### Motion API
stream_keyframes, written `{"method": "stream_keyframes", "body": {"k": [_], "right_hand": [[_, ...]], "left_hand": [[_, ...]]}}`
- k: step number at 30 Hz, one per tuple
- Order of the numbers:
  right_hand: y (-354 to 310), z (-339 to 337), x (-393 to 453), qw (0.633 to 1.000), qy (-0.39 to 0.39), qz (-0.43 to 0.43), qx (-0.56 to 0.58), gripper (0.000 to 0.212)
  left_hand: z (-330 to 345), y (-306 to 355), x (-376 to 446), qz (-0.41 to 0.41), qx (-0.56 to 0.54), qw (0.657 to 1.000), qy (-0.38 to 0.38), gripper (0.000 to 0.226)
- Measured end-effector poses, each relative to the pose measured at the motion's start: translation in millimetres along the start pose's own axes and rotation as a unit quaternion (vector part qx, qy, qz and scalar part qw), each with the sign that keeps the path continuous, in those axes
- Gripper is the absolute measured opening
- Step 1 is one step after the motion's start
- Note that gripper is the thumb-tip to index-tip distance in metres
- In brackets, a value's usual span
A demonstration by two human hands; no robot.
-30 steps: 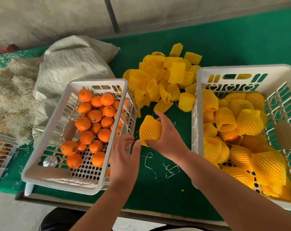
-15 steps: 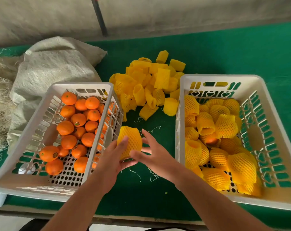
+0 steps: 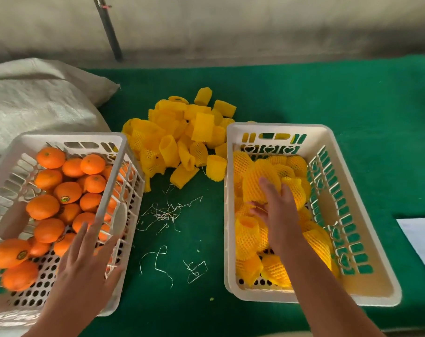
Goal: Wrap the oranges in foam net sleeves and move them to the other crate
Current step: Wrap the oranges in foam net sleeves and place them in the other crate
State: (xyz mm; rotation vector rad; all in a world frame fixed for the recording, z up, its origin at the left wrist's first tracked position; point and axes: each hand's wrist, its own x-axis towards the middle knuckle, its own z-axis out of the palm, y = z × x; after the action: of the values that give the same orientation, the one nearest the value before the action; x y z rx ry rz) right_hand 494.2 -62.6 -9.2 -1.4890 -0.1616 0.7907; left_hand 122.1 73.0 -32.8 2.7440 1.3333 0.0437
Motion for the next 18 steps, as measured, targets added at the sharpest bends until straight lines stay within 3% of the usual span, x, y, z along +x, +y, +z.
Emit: {"method": "stream_keyframes", "body": {"k": [2,7,11,14,18], "right_hand": [[-5,-5,31,0.998,0.050,-0.003,-0.022,0.047],[-2,-4,111,0.985,0.090,-0.020,-0.147,0.090],[6,6,152,0.965,0.102,-0.011,-0.242,0.092],[14,5,165,0.961,0.122,-0.005,-0.249,0.090],[19,-4,167,0.957,0.092,-0.022,-0.274,0.084]], "left_hand": [[9,-7,-6,-0.005,-0.013,1.000,-0.012,0.073],[13,-8,3,-0.062,-0.089,0.994,-0.009,0.072],[15,-8,1,-0.063,-0.086,0.994,-0.009,0.067],[17,-10,1,-0.070,-0.089,0.994,-0.009,0.063],[19,-12,1,-0.066,-0.101,0.993,0.012,0.061]]}}
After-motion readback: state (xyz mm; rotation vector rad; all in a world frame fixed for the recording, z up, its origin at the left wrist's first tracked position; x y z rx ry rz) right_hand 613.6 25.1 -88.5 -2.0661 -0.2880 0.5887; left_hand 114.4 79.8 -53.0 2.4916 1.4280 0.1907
